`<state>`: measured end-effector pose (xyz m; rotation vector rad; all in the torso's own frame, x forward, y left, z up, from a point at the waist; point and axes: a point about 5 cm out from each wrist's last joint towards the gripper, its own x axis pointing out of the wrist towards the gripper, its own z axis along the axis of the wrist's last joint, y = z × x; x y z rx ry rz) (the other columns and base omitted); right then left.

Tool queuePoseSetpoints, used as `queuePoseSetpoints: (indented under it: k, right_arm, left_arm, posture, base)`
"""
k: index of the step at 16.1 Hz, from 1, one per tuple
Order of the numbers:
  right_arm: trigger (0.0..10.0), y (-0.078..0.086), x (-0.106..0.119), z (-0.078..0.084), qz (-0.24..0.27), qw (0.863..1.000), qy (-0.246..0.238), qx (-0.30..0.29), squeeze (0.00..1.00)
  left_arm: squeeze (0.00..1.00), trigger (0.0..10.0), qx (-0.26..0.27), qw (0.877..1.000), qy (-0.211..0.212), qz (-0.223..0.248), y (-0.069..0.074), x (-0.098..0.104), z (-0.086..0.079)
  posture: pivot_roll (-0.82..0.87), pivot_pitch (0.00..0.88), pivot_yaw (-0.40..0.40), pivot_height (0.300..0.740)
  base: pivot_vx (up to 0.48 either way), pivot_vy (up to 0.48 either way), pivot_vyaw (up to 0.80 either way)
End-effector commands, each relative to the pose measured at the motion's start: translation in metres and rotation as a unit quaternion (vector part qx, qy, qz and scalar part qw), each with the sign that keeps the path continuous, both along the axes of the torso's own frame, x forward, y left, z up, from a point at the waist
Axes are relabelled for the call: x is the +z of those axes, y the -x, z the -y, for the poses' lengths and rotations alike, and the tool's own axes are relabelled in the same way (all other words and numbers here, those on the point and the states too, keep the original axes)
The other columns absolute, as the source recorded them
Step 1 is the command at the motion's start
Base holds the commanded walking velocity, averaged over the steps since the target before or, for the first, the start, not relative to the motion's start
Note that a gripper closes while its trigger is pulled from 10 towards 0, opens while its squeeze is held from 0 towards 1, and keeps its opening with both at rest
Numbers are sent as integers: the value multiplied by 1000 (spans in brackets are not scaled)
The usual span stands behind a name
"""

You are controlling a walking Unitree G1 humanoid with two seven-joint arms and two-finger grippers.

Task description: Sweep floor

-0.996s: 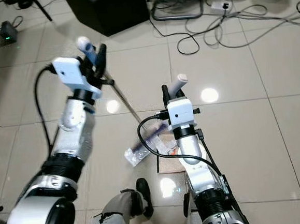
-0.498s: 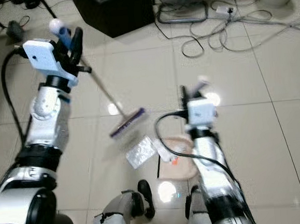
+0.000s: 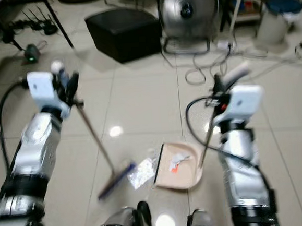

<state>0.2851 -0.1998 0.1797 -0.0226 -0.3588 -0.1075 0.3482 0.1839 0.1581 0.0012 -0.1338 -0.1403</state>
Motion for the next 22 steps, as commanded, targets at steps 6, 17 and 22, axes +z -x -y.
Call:
queuePoseSetpoints:
  k: [6, 17, 22]
  right_arm:
    - [10000, 7, 57, -7, -8, 998, -24, 63, 0]
    - [10000, 12, 76, -13, -35, 994, -52, 86, 0]
    - [10000, 11, 80, -16, -34, 993, -50, 97, 0]
  left_arm:
    - [0, 10000, -16, 1000, -22, -11, 45, -4, 4]
    - [0, 10000, -59, 997, -22, -51, 71, -5, 26]
    - [0, 10000, -61, 996, -22, -58, 75, -5, 27]
  posture:
    - [-51, 24, 81, 740]
    - [-55, 12, 82, 740]
    - [-48, 8, 77, 740]
  base:
    - [0, 0, 0]
    - [0, 0, 0]
    - [-97, 0, 0]
